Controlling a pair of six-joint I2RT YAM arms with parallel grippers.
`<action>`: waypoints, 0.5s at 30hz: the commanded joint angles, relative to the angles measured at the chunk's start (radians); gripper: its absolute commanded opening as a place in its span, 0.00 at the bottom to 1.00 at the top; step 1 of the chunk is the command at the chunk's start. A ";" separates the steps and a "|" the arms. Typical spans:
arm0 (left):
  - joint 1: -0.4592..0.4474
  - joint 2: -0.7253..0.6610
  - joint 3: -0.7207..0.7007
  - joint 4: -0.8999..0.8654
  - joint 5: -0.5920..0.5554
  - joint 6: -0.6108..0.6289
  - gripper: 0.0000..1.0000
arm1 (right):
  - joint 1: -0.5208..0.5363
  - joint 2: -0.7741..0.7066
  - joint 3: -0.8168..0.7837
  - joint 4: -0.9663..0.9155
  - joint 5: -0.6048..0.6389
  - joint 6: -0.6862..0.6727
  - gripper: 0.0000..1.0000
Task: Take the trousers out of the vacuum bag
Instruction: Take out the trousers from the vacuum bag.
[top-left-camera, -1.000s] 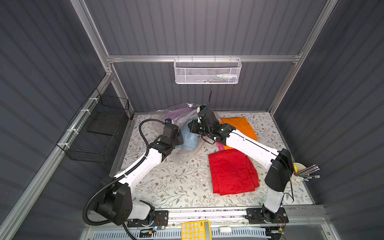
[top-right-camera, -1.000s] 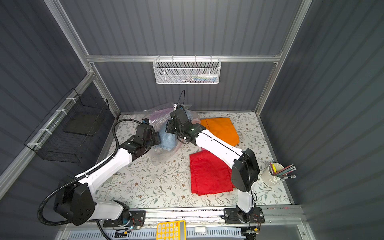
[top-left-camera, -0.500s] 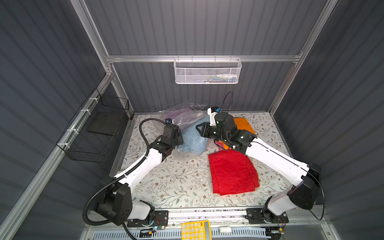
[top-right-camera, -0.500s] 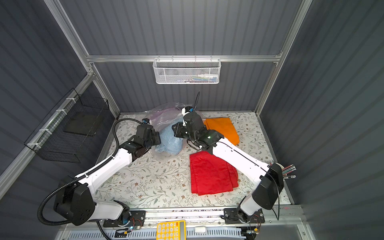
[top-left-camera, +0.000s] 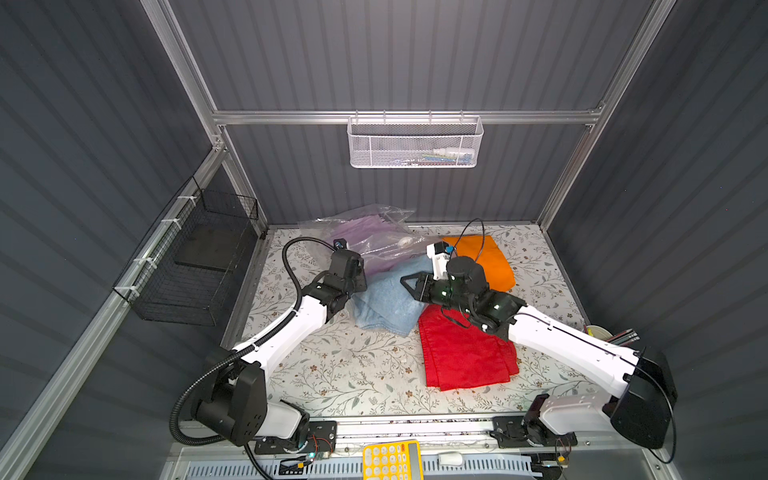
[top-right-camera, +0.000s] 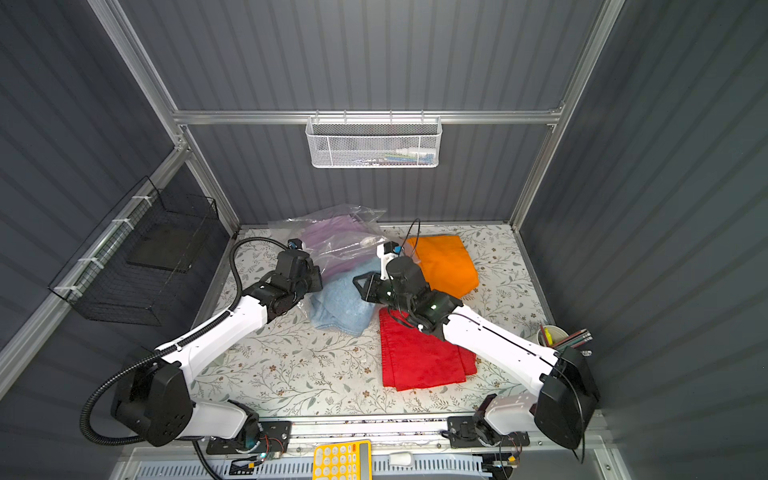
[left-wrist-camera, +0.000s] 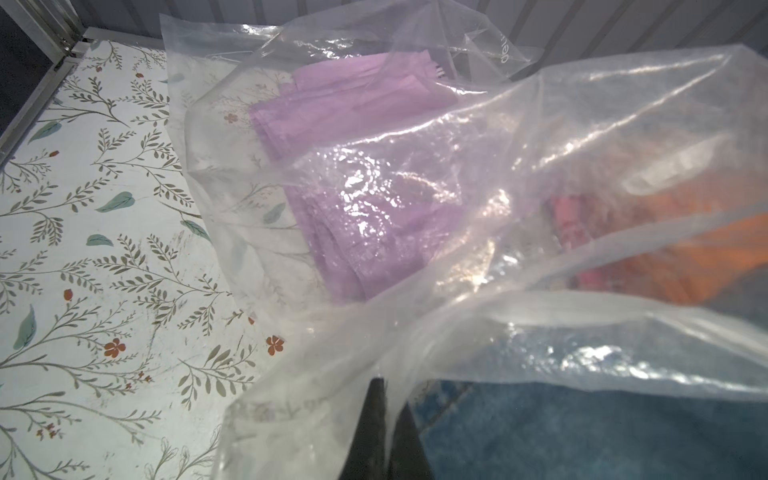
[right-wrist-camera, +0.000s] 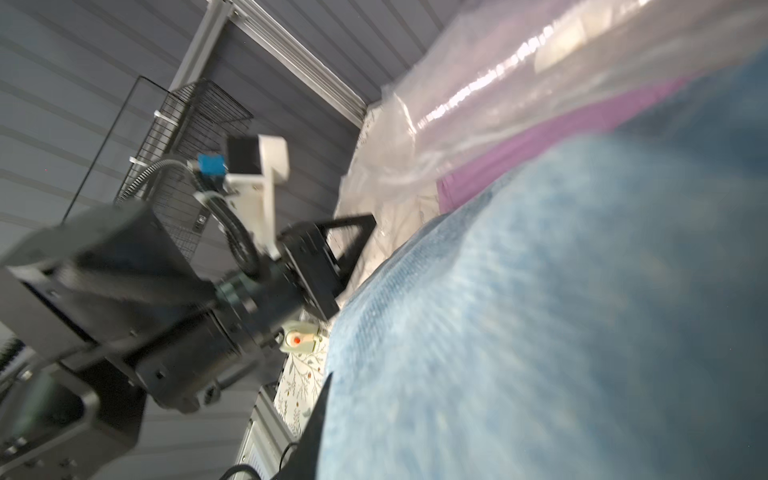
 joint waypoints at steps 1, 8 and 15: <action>0.000 -0.003 -0.021 0.009 0.015 0.025 0.00 | 0.004 -0.024 -0.063 0.221 0.003 0.058 0.02; -0.012 -0.066 -0.118 0.050 0.075 -0.015 0.00 | -0.023 0.094 -0.093 0.272 -0.011 0.067 0.02; -0.018 -0.125 -0.172 0.043 0.016 -0.008 0.00 | -0.070 0.327 0.128 0.259 -0.103 -0.012 0.02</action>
